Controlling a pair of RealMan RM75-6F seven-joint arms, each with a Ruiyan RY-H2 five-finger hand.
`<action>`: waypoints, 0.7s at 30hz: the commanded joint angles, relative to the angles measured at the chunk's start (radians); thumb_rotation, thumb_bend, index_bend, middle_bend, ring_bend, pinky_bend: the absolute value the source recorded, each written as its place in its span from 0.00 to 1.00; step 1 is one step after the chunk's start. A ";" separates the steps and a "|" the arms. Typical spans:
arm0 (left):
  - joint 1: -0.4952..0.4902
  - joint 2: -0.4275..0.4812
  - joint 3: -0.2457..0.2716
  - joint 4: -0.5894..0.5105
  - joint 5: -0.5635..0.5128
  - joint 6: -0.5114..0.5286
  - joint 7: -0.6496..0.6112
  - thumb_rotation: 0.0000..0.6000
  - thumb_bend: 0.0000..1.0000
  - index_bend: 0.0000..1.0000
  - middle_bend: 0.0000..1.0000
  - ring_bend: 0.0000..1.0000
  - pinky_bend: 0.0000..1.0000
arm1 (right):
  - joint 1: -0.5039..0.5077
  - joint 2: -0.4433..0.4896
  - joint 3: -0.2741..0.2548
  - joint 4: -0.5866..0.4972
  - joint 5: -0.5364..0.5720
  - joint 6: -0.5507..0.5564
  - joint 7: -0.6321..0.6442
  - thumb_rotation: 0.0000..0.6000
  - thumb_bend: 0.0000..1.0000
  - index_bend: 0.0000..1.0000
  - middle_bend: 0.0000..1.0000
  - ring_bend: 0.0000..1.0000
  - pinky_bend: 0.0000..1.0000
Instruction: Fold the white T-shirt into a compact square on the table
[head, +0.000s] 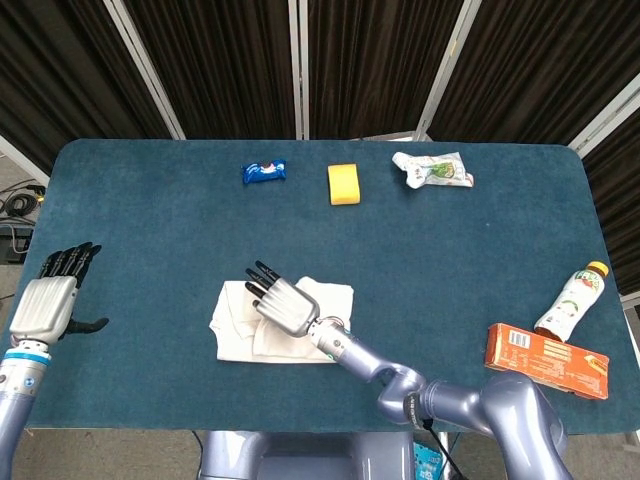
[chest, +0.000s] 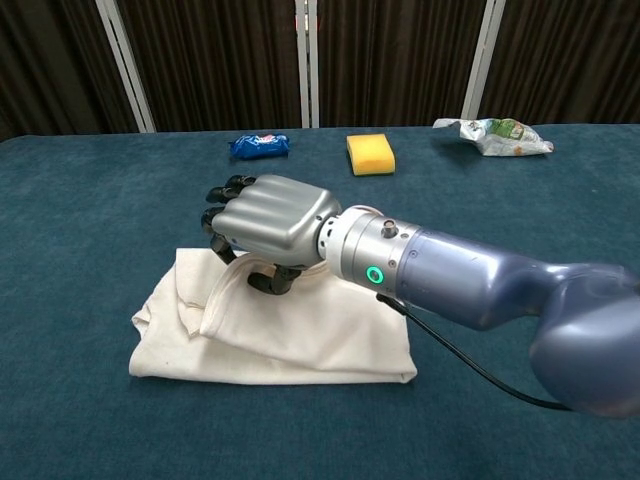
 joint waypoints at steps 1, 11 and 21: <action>-0.002 -0.001 -0.001 0.003 -0.004 -0.003 -0.001 1.00 0.05 0.00 0.00 0.00 0.00 | 0.016 -0.020 0.008 0.019 0.006 -0.010 0.006 1.00 0.38 0.72 0.19 0.00 0.00; -0.007 0.000 -0.005 0.013 -0.018 -0.015 -0.007 1.00 0.05 0.00 0.00 0.00 0.00 | 0.070 -0.094 0.027 0.098 0.019 -0.032 0.008 1.00 0.38 0.72 0.19 0.00 0.00; -0.010 0.002 -0.006 0.022 -0.027 -0.025 -0.015 1.00 0.05 0.00 0.00 0.00 0.00 | 0.120 -0.166 0.053 0.177 0.044 -0.048 0.014 1.00 0.38 0.72 0.19 0.00 0.00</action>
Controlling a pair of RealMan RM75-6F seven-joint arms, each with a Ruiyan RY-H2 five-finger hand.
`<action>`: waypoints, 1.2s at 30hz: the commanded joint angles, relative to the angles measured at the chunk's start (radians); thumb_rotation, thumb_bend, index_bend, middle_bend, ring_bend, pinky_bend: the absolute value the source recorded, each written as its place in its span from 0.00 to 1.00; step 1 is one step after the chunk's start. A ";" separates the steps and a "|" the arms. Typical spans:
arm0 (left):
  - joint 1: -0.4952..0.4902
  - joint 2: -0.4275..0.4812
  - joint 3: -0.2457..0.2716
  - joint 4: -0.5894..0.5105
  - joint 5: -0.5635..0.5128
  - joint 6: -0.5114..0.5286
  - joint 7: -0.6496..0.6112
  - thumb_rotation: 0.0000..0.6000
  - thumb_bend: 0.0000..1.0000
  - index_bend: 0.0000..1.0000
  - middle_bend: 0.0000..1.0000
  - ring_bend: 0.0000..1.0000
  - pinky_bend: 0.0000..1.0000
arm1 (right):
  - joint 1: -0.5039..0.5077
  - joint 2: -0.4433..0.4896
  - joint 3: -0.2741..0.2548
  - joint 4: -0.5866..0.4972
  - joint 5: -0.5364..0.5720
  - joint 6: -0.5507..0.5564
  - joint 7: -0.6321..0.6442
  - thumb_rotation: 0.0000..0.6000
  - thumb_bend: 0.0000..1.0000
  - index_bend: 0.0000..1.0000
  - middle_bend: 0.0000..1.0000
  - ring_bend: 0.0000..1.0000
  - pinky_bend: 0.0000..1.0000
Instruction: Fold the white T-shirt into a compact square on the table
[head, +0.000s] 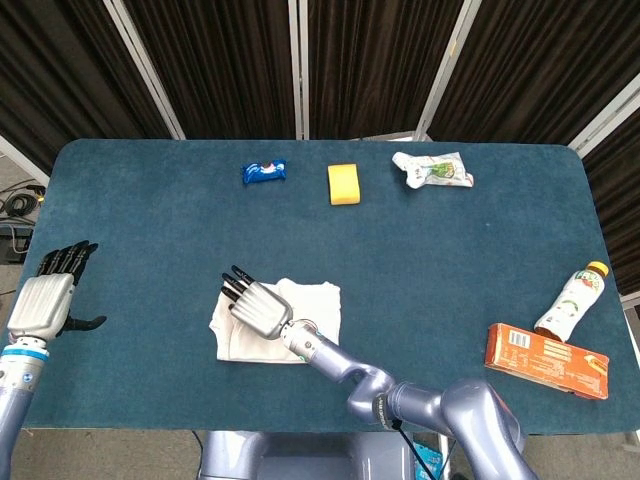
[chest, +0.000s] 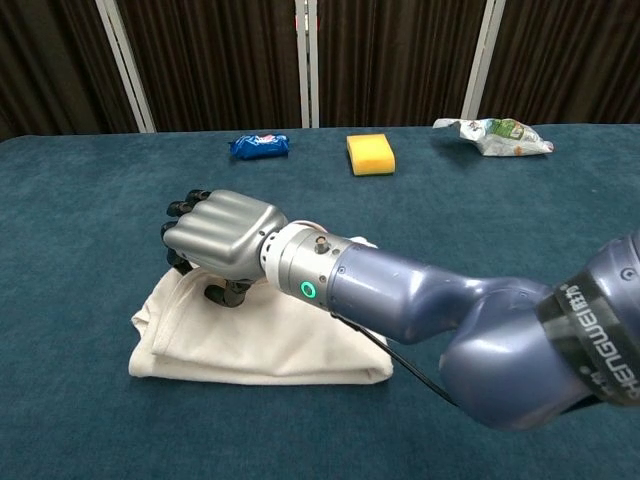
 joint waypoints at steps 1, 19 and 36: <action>-0.001 0.000 0.000 0.003 -0.004 -0.003 0.000 1.00 0.05 0.00 0.00 0.00 0.00 | 0.022 -0.021 0.008 0.019 0.002 -0.005 0.004 1.00 0.38 0.72 0.19 0.00 0.00; -0.001 0.003 0.000 0.009 -0.002 -0.005 -0.012 1.00 0.05 0.00 0.00 0.00 0.00 | 0.044 -0.069 0.003 0.096 0.000 0.026 0.054 1.00 0.00 0.18 0.06 0.00 0.00; -0.005 -0.009 0.007 0.003 -0.003 -0.002 0.017 1.00 0.05 0.00 0.00 0.00 0.00 | -0.067 0.192 -0.031 -0.168 -0.009 0.121 0.048 1.00 0.00 0.16 0.04 0.00 0.00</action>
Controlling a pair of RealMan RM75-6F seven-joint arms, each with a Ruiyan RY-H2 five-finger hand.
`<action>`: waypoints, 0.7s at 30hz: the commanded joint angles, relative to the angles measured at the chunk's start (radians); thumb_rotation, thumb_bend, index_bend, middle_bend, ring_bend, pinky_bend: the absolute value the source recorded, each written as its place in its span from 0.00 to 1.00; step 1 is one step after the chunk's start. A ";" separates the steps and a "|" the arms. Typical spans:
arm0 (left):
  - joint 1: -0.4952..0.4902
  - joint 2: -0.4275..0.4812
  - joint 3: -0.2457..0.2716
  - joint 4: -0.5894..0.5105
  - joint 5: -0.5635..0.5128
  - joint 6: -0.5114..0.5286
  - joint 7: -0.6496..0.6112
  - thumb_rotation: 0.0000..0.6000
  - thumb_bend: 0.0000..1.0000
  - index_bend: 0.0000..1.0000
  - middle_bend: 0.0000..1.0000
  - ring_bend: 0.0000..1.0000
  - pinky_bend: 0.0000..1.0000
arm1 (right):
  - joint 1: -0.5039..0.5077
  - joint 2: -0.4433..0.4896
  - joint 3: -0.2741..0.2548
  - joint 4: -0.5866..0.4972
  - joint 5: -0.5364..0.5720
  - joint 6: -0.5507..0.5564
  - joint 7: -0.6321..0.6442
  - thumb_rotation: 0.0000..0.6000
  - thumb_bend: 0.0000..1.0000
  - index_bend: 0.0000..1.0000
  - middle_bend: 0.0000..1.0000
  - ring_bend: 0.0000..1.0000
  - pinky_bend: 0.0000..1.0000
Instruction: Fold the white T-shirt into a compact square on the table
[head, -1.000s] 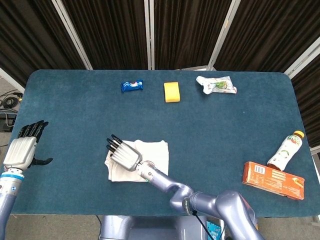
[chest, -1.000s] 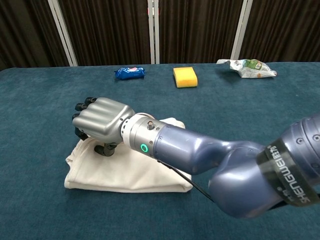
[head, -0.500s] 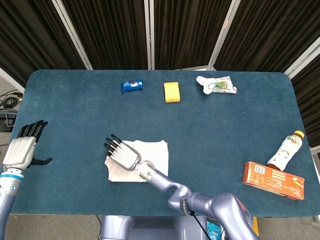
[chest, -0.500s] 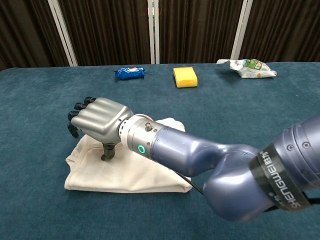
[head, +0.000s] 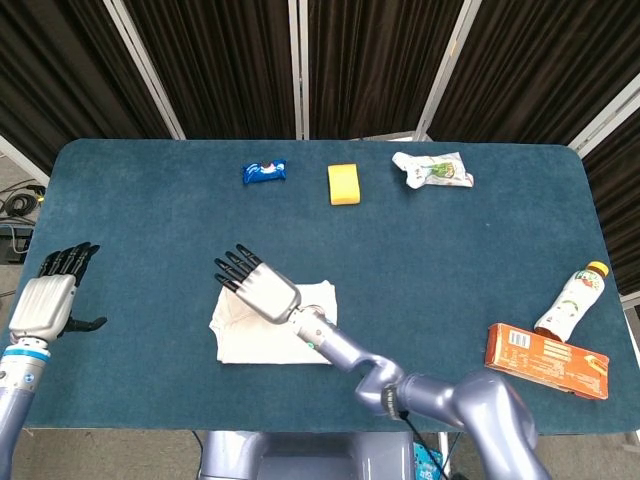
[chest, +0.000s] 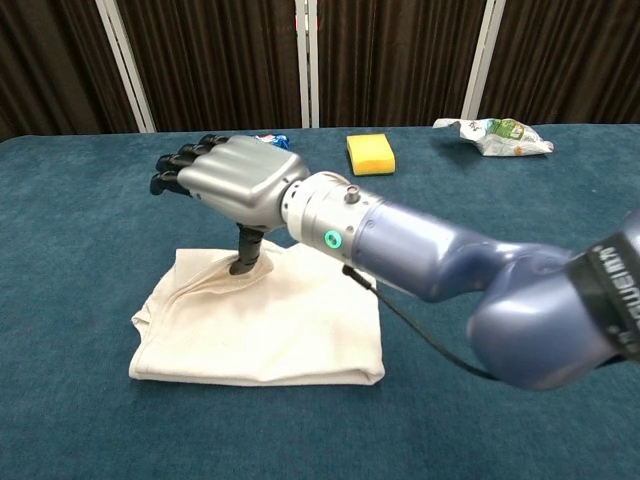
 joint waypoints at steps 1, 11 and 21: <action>-0.001 -0.003 0.001 -0.002 -0.002 0.001 0.007 1.00 0.05 0.00 0.00 0.00 0.00 | -0.056 0.104 -0.034 -0.109 0.003 0.008 -0.021 1.00 0.00 0.16 0.04 0.00 0.00; -0.003 -0.011 0.004 -0.008 -0.014 0.005 0.033 1.00 0.05 0.00 0.00 0.00 0.00 | -0.135 0.248 -0.111 -0.238 0.000 0.007 -0.033 1.00 0.00 0.22 0.04 0.00 0.00; -0.005 -0.016 0.005 -0.011 -0.019 0.007 0.044 1.00 0.05 0.00 0.00 0.00 0.00 | -0.153 0.227 -0.123 -0.191 -0.006 0.015 0.023 1.00 0.00 0.26 0.05 0.00 0.00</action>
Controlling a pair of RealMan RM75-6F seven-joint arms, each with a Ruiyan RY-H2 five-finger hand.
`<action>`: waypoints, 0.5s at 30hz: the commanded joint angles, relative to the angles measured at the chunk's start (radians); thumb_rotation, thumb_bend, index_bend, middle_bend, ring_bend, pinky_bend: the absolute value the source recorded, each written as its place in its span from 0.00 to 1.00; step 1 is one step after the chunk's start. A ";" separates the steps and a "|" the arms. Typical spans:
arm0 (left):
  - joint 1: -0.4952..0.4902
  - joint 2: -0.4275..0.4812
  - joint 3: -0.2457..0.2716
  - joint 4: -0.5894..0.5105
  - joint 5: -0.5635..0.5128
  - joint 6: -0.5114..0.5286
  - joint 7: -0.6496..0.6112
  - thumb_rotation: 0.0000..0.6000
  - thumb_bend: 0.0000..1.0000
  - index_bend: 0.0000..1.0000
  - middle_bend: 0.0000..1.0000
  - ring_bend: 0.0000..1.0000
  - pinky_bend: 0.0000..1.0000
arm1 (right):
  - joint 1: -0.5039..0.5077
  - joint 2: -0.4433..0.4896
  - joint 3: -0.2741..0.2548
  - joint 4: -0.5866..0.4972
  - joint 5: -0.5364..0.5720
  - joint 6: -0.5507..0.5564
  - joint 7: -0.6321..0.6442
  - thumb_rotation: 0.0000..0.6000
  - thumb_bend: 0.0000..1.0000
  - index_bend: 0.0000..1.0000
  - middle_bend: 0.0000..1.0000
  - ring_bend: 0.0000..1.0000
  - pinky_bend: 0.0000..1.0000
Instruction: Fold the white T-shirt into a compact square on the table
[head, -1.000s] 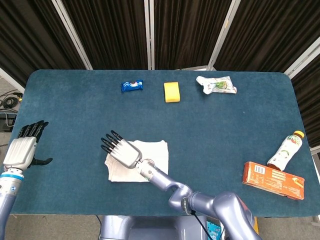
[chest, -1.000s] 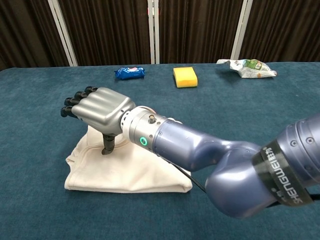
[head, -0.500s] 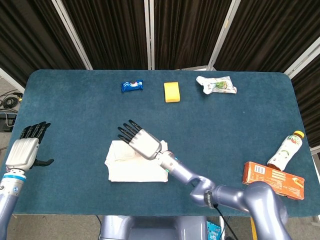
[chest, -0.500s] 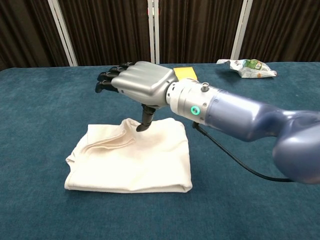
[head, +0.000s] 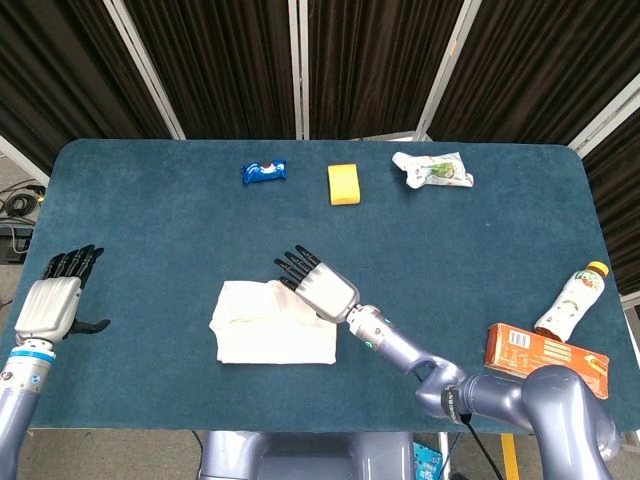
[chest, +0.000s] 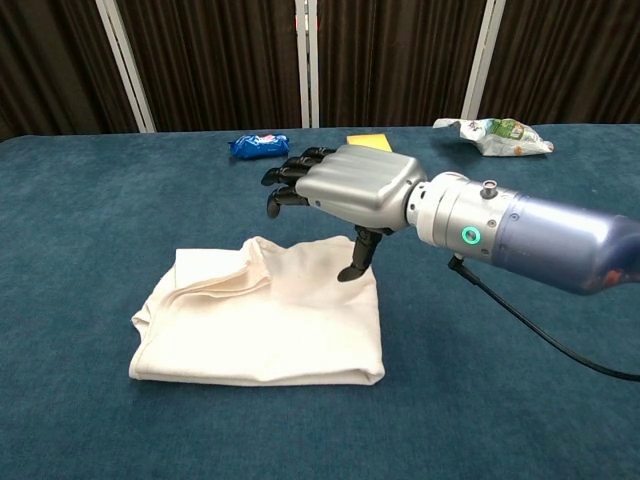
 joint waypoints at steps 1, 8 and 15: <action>0.000 0.000 -0.001 0.000 -0.001 0.001 0.000 1.00 0.05 0.00 0.00 0.00 0.00 | 0.005 -0.015 0.006 0.016 -0.001 -0.001 0.009 1.00 0.00 0.26 0.05 0.00 0.00; -0.001 0.002 -0.002 0.003 -0.005 -0.003 -0.007 1.00 0.05 0.00 0.00 0.00 0.00 | 0.037 -0.090 0.036 0.075 0.016 -0.029 0.039 1.00 0.00 0.31 0.06 0.00 0.00; -0.002 0.007 -0.005 0.008 -0.005 -0.010 -0.024 1.00 0.05 0.00 0.00 0.00 0.00 | 0.074 -0.174 0.054 0.144 0.019 -0.054 0.063 1.00 0.11 0.44 0.08 0.00 0.00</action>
